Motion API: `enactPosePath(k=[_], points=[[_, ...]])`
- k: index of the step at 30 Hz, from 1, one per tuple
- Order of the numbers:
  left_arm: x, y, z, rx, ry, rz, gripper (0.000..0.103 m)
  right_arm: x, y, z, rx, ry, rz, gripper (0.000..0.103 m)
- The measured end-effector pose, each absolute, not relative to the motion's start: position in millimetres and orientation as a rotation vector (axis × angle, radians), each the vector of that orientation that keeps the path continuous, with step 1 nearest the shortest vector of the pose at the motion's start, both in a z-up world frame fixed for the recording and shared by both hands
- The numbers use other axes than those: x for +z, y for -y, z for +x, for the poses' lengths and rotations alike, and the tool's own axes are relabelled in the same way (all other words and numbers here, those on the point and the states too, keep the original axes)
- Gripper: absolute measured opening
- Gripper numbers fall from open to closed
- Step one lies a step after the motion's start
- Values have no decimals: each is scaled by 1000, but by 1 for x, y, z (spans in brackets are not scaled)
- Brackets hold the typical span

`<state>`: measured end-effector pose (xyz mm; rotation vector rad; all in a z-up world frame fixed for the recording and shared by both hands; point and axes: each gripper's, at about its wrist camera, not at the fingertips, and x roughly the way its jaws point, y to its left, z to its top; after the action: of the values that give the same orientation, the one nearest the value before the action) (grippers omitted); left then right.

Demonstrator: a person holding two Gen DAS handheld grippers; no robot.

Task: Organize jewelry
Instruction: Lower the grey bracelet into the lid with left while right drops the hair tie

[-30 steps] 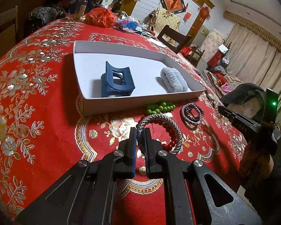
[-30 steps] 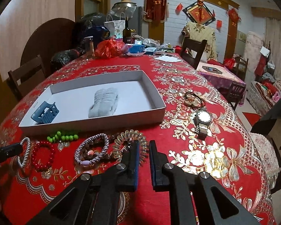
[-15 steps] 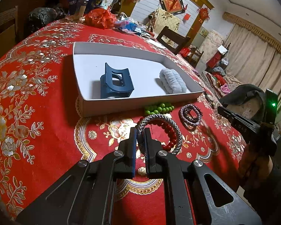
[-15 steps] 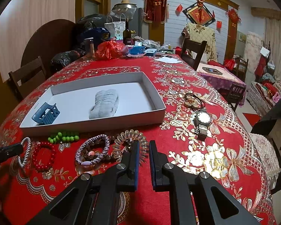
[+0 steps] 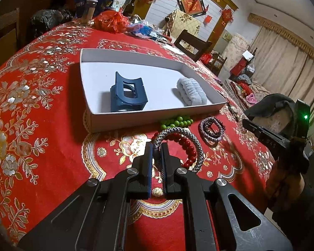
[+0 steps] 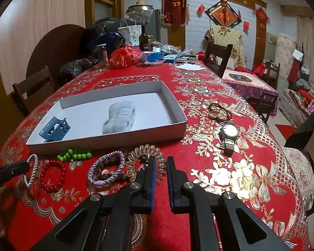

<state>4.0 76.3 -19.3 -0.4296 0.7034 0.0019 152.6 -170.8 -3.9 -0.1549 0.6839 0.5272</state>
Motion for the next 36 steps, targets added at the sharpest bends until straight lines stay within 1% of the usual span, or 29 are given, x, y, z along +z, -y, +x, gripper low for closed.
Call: enactPosePath(k=[5,11,16,23,28,34,35,36], points=[[-6,-77,16,-1,-678,-432,6,-4,164,160,544,-697,-127,9],[10,-80,52,15,-650,-411,6,9,142,171,606,-678,-86,9],[5,-78,92,47,-679,-393,6,13,108,183,669,-685,-64,9],[-11,-76,117,123,-742,-372,6,4,64,207,746,-752,-50,9],[-18,-75,122,137,-765,-356,6,-17,56,217,721,-822,-76,9],[-23,-81,118,151,-771,-366,6,-21,62,218,731,-839,-74,9],[-22,-82,117,144,-770,-371,7,-22,62,217,734,-843,-75,9],[-21,-82,115,133,-767,-377,11,-21,64,215,734,-839,-76,10]])
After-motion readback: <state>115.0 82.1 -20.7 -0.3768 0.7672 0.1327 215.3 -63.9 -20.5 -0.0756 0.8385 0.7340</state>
